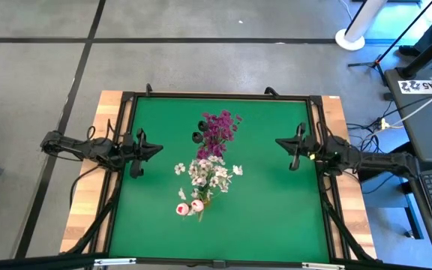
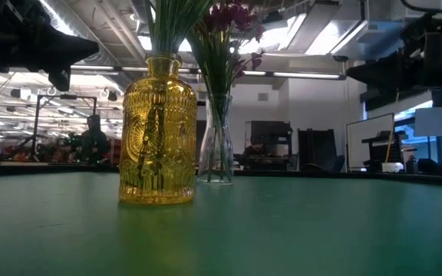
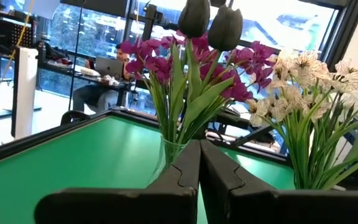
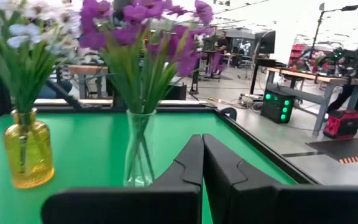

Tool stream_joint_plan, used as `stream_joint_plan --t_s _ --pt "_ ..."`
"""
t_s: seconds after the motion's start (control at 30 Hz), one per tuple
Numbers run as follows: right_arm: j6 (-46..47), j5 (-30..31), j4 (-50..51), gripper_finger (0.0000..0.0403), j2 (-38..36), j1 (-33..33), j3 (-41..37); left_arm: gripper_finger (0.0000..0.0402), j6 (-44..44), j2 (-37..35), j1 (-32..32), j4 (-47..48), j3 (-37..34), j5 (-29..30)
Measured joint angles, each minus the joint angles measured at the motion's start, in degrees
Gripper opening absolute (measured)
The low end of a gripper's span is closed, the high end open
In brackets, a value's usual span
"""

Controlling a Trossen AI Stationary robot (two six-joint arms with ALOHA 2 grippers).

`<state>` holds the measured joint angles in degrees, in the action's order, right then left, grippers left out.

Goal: Sort flowers into vase by color
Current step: Return to Home Position

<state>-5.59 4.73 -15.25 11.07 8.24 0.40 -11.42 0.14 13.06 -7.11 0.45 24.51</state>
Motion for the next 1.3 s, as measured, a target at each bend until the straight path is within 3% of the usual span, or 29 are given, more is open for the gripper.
stream_joint_plan --t_s 0.13,0.37,0.57,0.83,1.03,1.3 --pt "-1.4 4.1 0.4 0.0005 0.0 -5.1 0.0 0.0001 1.3 0.0 0.0 -0.3 0.0 -1.7" --pt "-2.0 4.7 2.2 0.0005 0.0 -9.8 0.0 0.0001 3.4 0.0 0.0 -2.1 0.0 -3.6" --pt "1.1 13.7 6.3 0.0005 0.0 -15.6 0.0 0.0001 4.5 0.0 0.0 -1.9 0.0 -3.6" --pt "-5.6 23.4 -0.5 0.0005 0.0 -28.4 0.0 0.0001 4.5 0.0 0.0 -1.3 0.0 -3.6" --pt "-9.7 21.1 -2.7 0.0005 -0.4 -31.4 0.0 0.0001 4.5 0.0 0.0 -1.3 0.0 -3.6" --pt "-7.3 17.2 1.1 0.0005 -0.6 -25.9 0.0 0.0001 4.5 0.0 0.0 -1.3 0.0 -4.0"
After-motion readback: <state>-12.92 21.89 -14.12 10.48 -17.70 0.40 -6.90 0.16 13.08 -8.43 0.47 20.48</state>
